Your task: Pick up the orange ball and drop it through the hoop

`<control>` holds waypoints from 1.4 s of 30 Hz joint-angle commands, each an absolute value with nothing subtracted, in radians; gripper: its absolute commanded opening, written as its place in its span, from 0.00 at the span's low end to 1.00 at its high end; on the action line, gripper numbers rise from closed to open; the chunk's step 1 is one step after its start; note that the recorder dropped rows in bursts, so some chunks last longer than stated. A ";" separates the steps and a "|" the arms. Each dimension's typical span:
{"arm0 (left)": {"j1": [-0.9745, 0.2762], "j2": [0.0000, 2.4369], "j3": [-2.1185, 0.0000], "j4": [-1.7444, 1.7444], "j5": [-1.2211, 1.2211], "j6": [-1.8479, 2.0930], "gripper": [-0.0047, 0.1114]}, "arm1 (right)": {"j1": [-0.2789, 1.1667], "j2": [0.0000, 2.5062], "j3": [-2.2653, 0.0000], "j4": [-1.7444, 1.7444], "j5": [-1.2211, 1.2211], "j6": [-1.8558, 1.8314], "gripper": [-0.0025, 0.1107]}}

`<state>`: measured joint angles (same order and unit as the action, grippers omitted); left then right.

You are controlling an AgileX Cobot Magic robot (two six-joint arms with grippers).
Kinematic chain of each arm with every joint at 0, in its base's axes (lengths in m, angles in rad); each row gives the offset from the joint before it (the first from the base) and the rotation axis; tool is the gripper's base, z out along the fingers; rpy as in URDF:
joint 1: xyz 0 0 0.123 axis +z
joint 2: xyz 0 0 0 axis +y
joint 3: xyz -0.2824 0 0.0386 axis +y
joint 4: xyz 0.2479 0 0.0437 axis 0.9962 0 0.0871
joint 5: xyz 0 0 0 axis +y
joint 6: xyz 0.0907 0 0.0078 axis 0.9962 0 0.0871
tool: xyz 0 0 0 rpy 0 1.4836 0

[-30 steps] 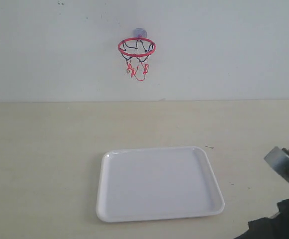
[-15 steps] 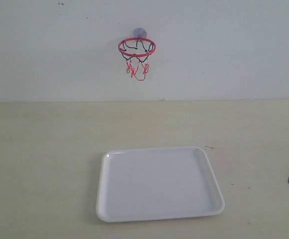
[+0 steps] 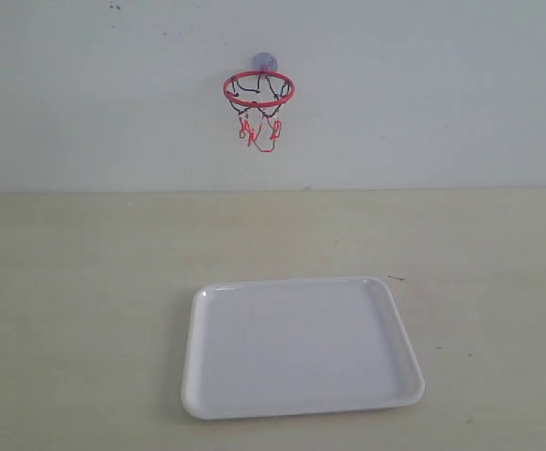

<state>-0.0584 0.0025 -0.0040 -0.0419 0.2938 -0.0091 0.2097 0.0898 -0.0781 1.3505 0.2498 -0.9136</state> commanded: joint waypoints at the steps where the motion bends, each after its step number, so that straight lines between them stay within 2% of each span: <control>1: -0.062 0.000 0.000 -0.040 0.284 -0.008 0.08 | 0.231 0.047 -0.057 1.348 0.178 -0.941 0.02; 14: -0.062 0.000 0.000 -0.040 0.284 -0.008 0.08 | 0.231 0.043 0.000 1.352 0.156 -0.926 0.02; 21: -0.062 0.000 0.000 -0.040 0.284 -0.008 0.08 | 0.231 0.008 0.000 1.338 0.056 -0.848 0.02; 24: -0.062 0.000 0.000 -0.040 0.284 -0.008 0.08 | 0.231 0.000 0.000 1.125 0.042 -0.627 0.02; 33: -0.062 0.000 0.000 -0.040 0.284 -0.008 0.08 | 0.231 0.000 0.000 0.009 0.078 0.385 0.02; 42: -0.062 0.000 0.000 -0.040 0.284 -0.008 0.08 | 0.231 0.000 0.000 -0.062 0.348 0.359 0.02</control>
